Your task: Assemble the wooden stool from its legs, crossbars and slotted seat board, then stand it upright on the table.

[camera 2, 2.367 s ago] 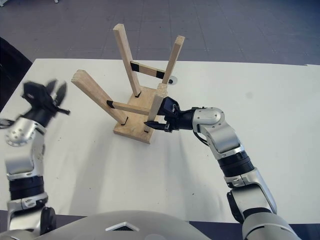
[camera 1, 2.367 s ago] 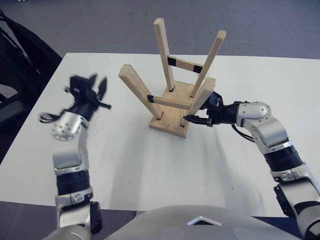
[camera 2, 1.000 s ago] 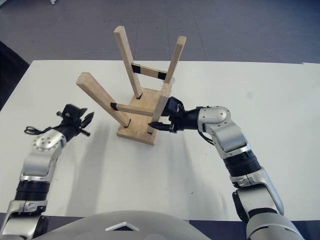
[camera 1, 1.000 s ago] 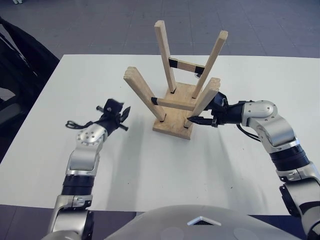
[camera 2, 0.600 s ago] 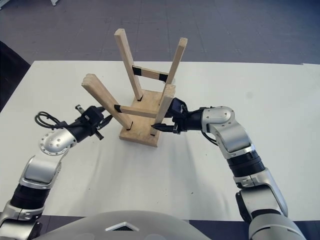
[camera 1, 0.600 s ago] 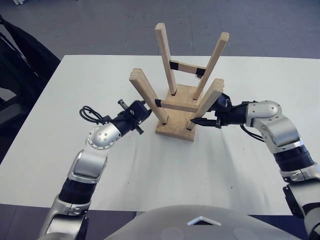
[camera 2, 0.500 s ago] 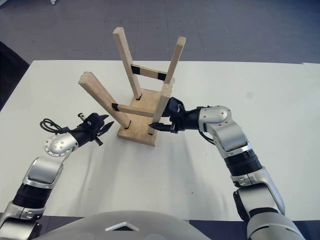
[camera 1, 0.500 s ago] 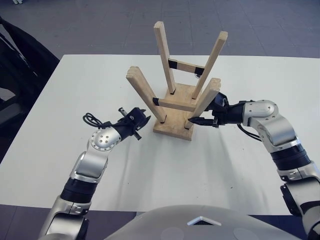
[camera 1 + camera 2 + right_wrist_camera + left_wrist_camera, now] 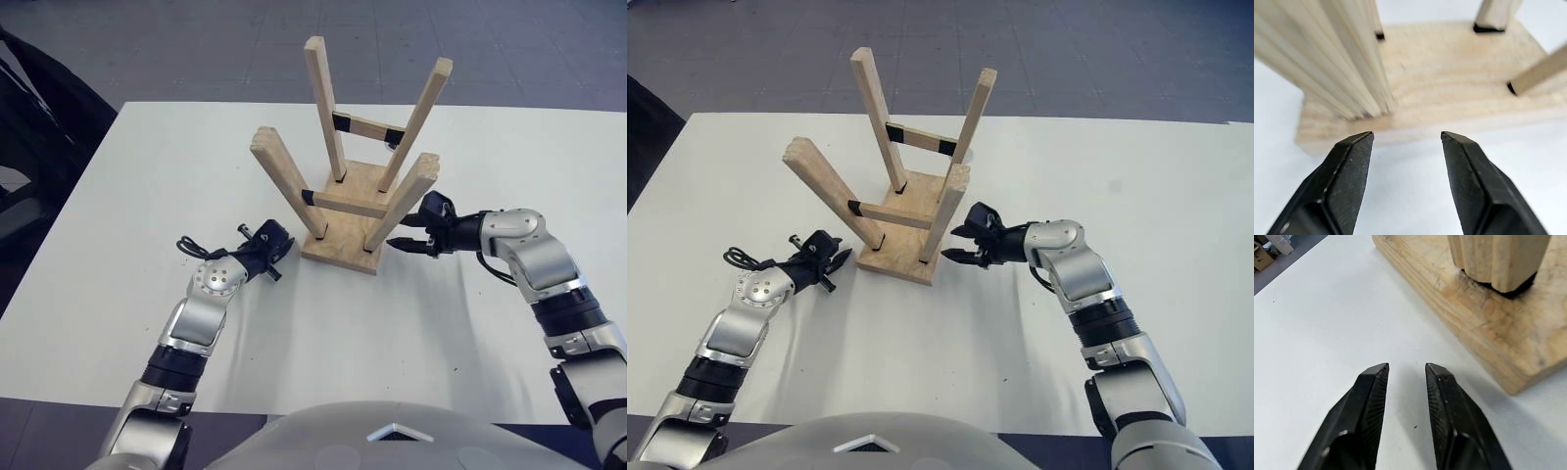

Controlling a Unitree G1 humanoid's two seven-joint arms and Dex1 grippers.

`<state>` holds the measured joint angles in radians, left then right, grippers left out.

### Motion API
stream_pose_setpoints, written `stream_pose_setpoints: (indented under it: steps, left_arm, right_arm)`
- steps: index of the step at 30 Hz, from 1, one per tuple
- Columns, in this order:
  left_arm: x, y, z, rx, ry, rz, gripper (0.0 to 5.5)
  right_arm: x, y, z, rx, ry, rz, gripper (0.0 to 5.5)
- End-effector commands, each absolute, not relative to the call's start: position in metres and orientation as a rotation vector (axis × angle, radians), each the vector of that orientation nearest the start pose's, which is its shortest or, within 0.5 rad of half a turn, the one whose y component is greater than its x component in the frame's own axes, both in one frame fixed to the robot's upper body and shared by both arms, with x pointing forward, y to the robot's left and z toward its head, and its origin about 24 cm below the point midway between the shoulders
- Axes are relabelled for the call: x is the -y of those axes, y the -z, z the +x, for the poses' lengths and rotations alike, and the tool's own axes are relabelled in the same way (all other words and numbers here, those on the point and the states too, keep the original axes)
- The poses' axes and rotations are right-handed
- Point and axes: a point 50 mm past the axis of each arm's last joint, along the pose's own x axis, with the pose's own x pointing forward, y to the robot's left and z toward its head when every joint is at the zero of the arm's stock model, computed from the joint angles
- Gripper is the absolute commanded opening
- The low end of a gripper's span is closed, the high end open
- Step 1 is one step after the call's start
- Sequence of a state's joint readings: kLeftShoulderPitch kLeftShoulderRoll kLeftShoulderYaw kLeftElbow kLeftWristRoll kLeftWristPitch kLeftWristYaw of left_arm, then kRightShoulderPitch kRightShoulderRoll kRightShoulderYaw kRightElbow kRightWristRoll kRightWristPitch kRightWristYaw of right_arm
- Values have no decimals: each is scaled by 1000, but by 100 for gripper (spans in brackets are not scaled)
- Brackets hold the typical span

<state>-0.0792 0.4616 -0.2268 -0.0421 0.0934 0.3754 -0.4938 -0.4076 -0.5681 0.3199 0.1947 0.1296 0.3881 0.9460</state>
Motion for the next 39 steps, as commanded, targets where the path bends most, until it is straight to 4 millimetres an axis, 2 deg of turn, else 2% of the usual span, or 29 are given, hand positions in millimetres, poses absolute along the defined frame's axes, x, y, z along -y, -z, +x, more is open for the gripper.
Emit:
stream_pose_setpoints:
  steps: [1,4,8,9,12,15,17,19,21,23,25,27,34,36,39]
  left_arm:
    - [-168,-9,237,-590,701,473,141]
    - [-153,-11,239,-597,770,431,141]
    - [-135,-22,253,-530,795,395,141]
    - [-138,-23,255,-527,775,395,141]
    - [-165,-23,260,-527,645,462,141]
    - [-191,-33,262,-463,477,442,141]
    - [-197,-36,261,-430,403,423,141]
    - [-199,-40,260,-391,338,406,141]
    - [-191,-47,265,-331,324,382,141]
    - [-177,-55,271,-280,357,365,141]
    - [-171,-57,272,-270,365,362,141]
    - [-170,-54,270,-285,369,366,141]
    - [-168,-48,265,-311,377,360,141]
    - [-168,-48,264,-312,381,360,141]
    - [-168,-47,263,-312,382,361,141]
  right_arm:
    - [173,-48,309,-525,-940,-427,253]
    - [154,-38,322,-503,-896,-341,253]
    - [136,-38,342,-458,-798,-244,253]
    - [138,-39,346,-458,-752,-230,253]
    - [160,-52,350,-436,-590,-150,253]
    - [190,-101,345,-296,-358,30,253]
    - [204,-149,344,-166,-251,107,253]
    - [202,-211,346,0,-256,189,253]
    - [190,-263,341,123,-345,246,253]
    - [174,-294,329,176,-460,239,253]
    - [156,-299,321,150,-562,226,253]
    - [143,-285,316,72,-624,192,253]
    - [132,-251,319,-48,-660,175,253]
    - [129,-262,319,13,-687,205,253]
    - [133,-315,311,276,-722,256,253]
